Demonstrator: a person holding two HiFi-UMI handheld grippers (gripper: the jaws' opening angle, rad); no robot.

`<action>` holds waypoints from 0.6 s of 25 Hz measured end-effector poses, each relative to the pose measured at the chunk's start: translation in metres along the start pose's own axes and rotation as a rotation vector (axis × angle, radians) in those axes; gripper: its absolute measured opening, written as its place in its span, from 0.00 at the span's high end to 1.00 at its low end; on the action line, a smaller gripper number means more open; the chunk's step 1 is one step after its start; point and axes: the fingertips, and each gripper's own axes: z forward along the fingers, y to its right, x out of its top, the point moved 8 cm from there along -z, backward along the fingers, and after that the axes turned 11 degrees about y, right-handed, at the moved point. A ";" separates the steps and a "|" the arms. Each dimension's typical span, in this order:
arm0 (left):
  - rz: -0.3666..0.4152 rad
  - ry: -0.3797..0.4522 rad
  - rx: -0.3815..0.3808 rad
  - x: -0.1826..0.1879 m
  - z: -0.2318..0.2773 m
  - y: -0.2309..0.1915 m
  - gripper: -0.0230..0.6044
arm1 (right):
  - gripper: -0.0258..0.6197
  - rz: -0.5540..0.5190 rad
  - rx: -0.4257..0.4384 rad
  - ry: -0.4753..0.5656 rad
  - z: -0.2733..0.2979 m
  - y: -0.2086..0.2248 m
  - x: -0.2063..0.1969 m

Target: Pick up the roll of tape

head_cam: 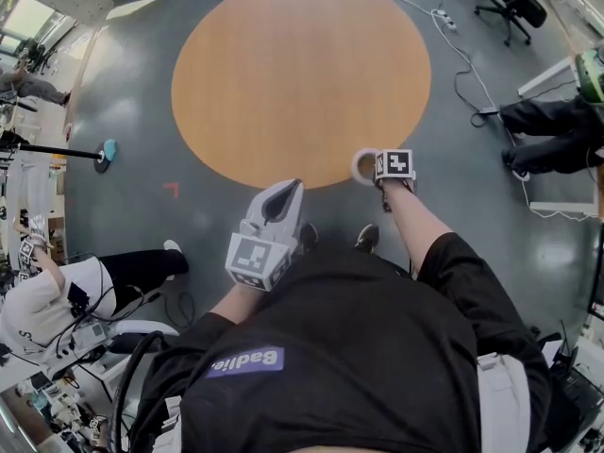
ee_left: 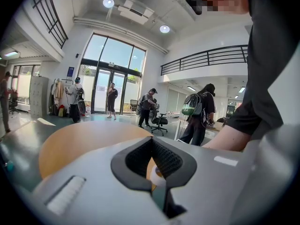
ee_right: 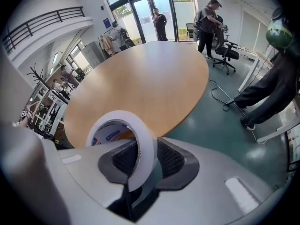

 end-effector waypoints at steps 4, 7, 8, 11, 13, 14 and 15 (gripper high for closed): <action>0.003 0.004 -0.005 0.002 0.001 0.000 0.94 | 0.79 0.028 0.004 0.024 -0.005 0.004 0.000; 0.006 0.012 -0.012 0.003 0.003 0.001 0.94 | 0.79 0.040 0.015 0.046 -0.009 0.004 0.004; 0.008 0.016 -0.016 0.004 0.003 0.001 0.94 | 0.79 0.046 0.021 0.057 -0.012 0.003 0.006; 0.012 0.028 -0.029 0.007 0.003 0.003 0.94 | 0.79 0.067 0.049 0.101 -0.025 -0.002 0.013; 0.014 0.037 -0.040 0.008 0.003 0.005 0.94 | 0.79 0.082 0.074 0.136 -0.034 -0.008 0.017; 0.015 0.042 -0.046 0.009 0.003 0.005 0.94 | 0.79 0.088 0.086 0.156 -0.038 -0.010 0.020; 0.017 0.046 -0.053 0.009 0.004 0.006 0.94 | 0.79 0.095 0.098 0.174 -0.042 -0.012 0.022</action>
